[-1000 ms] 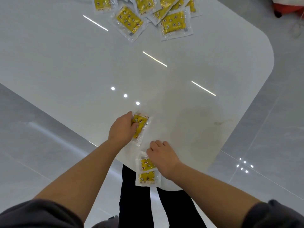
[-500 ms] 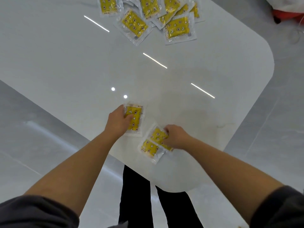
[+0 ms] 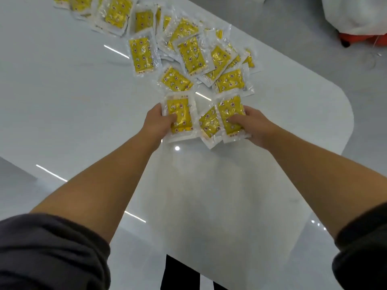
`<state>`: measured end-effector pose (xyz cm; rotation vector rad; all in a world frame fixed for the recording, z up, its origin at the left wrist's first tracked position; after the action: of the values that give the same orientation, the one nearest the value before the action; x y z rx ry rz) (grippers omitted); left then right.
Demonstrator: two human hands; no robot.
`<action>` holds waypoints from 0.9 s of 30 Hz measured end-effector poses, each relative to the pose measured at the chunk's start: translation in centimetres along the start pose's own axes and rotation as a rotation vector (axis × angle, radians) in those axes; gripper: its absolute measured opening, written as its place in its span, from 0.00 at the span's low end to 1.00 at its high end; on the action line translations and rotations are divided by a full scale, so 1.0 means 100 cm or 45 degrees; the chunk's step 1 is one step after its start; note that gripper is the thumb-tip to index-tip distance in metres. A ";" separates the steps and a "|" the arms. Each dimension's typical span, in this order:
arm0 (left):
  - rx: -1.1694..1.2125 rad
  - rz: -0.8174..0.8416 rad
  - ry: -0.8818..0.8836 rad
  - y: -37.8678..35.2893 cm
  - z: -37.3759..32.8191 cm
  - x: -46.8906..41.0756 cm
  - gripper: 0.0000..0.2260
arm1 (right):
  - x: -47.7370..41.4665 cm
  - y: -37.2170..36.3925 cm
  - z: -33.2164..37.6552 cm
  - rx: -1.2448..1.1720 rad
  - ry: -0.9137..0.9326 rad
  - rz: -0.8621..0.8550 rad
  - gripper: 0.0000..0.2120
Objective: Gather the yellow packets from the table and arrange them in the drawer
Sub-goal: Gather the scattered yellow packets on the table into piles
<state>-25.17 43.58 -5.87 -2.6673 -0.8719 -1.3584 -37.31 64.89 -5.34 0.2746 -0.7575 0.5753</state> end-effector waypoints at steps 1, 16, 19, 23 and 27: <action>0.007 0.014 -0.028 -0.003 -0.018 -0.009 0.09 | -0.007 0.004 0.013 -0.027 0.027 -0.027 0.14; -0.845 0.006 -0.201 -0.049 0.004 -0.001 0.31 | -0.016 0.022 -0.010 1.337 0.157 -0.145 0.40; -0.823 0.058 -0.179 -0.055 0.031 0.038 0.28 | 0.016 0.011 -0.032 1.423 0.183 0.014 0.37; -0.785 0.041 -0.231 -0.069 0.053 0.103 0.25 | 0.072 0.002 -0.046 1.486 0.341 0.103 0.32; -0.908 -0.028 -0.232 -0.095 0.090 0.154 0.29 | 0.118 0.014 -0.081 1.660 0.341 0.218 0.35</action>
<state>-16.01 61.22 -2.02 -3.3447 -0.4767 -1.7080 -26.63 74.10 -2.52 1.3076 -0.0436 1.1942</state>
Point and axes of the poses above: each hand's wrist, its own x-axis away from the middle knuckle, its own y-axis out of the back of the hand, z = x × y, the point moved 6 cm from there along -x, towards the middle knuckle, and after that the axes turned 6 degrees about y, right-handed, at the moved point
